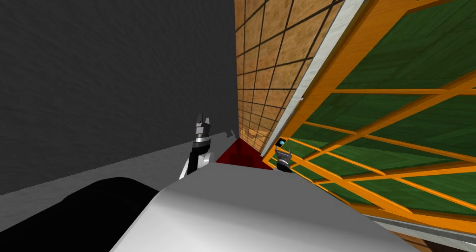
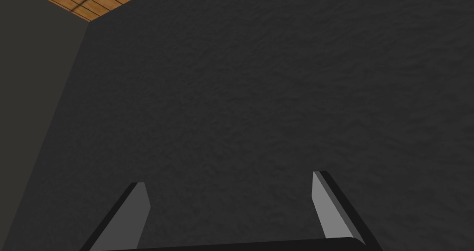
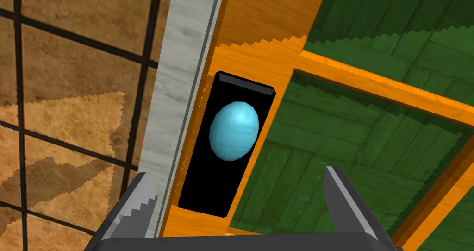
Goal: Pull the door open
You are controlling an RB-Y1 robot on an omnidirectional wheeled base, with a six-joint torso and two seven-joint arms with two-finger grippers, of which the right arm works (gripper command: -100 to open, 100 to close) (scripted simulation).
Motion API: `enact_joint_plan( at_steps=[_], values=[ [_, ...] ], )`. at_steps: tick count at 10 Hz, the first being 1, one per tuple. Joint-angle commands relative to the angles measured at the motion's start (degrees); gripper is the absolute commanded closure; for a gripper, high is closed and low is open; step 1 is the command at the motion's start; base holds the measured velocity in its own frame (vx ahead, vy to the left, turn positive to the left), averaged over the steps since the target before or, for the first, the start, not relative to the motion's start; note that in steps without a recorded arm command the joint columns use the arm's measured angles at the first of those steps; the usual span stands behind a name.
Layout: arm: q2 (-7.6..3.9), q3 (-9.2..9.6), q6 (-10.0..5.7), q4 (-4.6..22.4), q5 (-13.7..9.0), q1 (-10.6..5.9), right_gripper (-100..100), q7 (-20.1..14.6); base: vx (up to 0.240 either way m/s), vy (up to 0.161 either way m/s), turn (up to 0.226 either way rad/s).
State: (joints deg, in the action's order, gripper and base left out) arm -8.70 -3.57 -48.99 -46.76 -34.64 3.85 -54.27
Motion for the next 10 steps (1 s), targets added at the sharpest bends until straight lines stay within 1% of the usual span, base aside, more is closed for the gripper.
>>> enact_joint_plan(
  at_steps=[1,3,4,7,10],
  values=[
    [0.28,0.50,-0.29,-0.17,-0.95,0.07,-100,-2.75,-0.033,-0.004,0.032],
    [0.76,1.29,-0.60,-0.60,-2.46,0.25,-100,-5.92,-0.063,-0.013,0.059],
    [0.76,1.29,-0.60,-0.60,-2.46,0.25,-100,-6.25,-0.044,-0.005,0.011],
    [1.38,2.31,-0.94,-1.08,-4.37,0.46,-100,-10.41,-0.051,-0.007,0.040],
    [1.94,3.19,-1.12,-1.41,-5.94,0.64,-100,-13.72,-0.068,-0.004,0.030]
  ],
)
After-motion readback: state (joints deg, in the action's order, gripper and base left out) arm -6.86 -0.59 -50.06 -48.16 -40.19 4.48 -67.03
